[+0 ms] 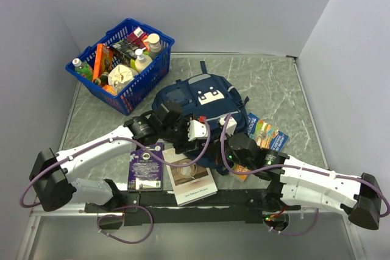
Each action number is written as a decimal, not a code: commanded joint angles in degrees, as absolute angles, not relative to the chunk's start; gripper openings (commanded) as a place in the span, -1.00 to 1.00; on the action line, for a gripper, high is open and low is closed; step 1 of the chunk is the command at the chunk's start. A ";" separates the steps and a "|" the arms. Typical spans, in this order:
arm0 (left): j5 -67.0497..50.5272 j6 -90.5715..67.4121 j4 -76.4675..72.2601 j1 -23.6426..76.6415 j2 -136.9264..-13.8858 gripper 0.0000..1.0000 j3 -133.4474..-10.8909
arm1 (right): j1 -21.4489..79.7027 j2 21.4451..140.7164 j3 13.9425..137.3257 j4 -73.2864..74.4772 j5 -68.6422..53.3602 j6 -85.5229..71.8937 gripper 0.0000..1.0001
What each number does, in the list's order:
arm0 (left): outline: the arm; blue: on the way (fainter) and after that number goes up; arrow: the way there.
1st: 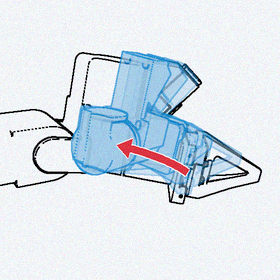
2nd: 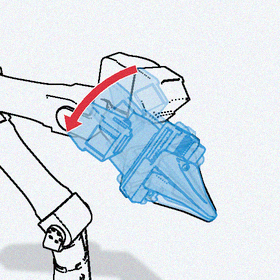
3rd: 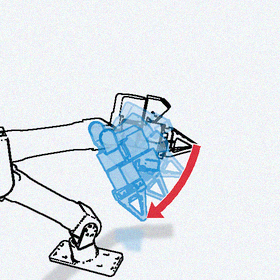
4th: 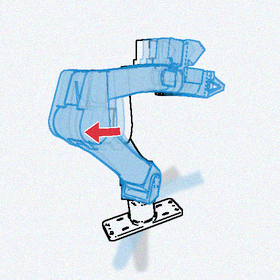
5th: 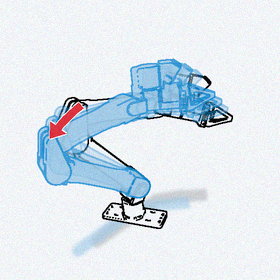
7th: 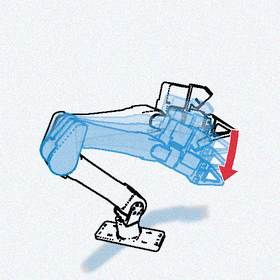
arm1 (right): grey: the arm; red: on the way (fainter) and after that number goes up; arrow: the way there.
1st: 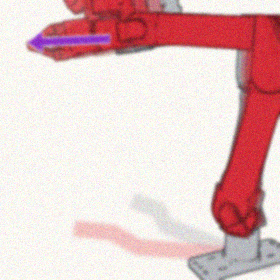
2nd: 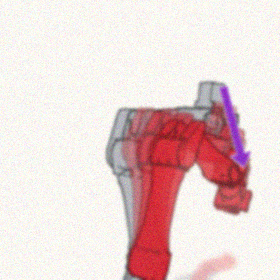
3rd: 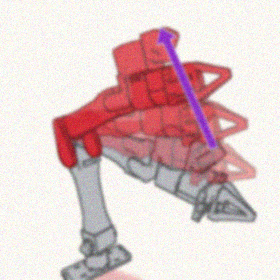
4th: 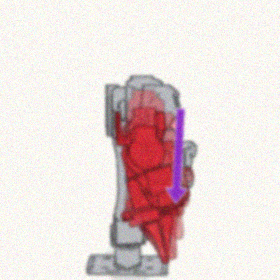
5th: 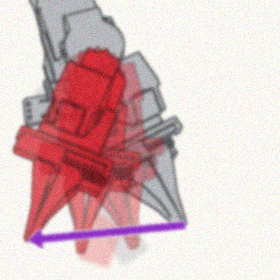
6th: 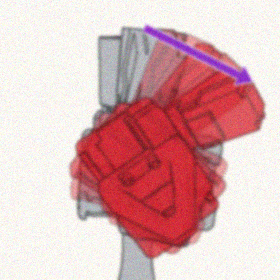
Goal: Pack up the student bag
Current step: Zip the student bag at the center of the board.
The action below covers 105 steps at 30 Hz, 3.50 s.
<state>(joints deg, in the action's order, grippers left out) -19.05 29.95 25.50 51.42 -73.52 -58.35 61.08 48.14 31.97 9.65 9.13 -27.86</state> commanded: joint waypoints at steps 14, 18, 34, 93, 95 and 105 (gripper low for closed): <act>-19.34 40.95 15.38 52.12 -72.69 -0.71 -54.75 | 60.30 46.06 36.30 5.53 5.10 -31.20 -1.00; -18.81 41.66 16.87 52.03 -72.07 -0.98 -54.67 | 55.04 44.92 35.25 8.08 3.00 -33.48 -1.00; -14.24 46.05 18.98 52.03 -70.05 -0.98 -51.86 | 43.95 43.16 35.95 22.93 -5.45 -31.82 -1.00; -1.68 22.24 11.87 65.04 -83.23 -0.47 -64.96 | 33.93 42.01 33.05 15.65 -9.75 -25.22 -1.00; -0.18 21.28 8.62 65.04 -83.14 -0.25 -63.20 | 33.93 41.92 32.78 15.47 -10.02 -25.57 -1.00; 0.62 20.65 5.54 65.04 -83.23 -0.02 -59.07 | 33.93 41.48 35.06 16.79 -9.84 -24.61 -1.00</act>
